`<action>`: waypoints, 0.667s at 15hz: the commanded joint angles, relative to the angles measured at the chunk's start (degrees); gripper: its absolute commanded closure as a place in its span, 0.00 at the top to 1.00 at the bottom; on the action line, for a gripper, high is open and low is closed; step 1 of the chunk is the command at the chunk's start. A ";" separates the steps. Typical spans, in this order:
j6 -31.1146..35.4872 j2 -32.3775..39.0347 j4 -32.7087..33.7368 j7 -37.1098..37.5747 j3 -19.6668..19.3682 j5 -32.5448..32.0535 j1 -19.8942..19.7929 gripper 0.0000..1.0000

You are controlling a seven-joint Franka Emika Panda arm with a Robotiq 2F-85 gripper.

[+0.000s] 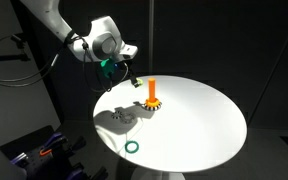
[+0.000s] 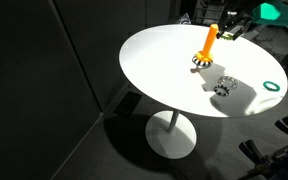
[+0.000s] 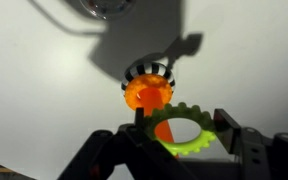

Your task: Put the yellow ring on the table

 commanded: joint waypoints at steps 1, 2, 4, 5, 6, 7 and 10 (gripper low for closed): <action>-4.10 -1.59 -1.15 -6.46 -2.47 5.15 2.26 0.94; -5.59 -1.77 -1.06 -8.31 -2.44 6.86 2.33 0.98; -10.00 -2.30 -0.45 -11.62 -3.15 9.84 3.11 1.00; -12.77 -2.66 -0.07 -13.08 -3.38 11.08 3.37 1.00; -15.57 -3.00 0.39 -14.25 -3.63 11.91 3.60 1.00; -17.80 -3.30 0.75 -15.04 -3.88 12.25 3.75 1.00; -23.51 -3.95 2.13 -15.92 -4.27 11.59 3.89 1.00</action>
